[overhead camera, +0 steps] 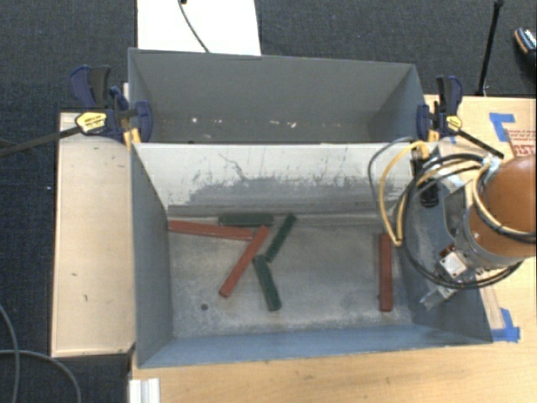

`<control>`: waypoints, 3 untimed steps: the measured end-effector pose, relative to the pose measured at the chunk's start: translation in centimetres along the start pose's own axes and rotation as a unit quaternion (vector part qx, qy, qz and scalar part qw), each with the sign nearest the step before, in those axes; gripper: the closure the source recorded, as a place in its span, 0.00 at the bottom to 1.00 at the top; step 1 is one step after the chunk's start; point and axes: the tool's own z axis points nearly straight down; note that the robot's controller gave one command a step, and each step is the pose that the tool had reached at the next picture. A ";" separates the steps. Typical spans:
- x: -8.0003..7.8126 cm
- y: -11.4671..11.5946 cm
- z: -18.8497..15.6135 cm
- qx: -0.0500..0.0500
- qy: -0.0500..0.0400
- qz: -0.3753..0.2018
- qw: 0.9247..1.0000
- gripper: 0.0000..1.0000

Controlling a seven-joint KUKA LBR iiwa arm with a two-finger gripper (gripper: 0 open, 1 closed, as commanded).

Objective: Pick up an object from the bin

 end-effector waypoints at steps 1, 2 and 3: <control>-2.7 -3.9 -0.2 0.003 0.000 0.010 1.000 1.00; -2.2 -1.8 1.3 -0.002 -0.001 -0.132 0.991 1.00; -0.7 -0.3 1.3 0.000 0.000 -0.380 0.925 1.00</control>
Offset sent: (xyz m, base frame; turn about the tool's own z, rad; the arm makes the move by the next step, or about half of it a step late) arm 0.0191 0.0393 0.0016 0.0233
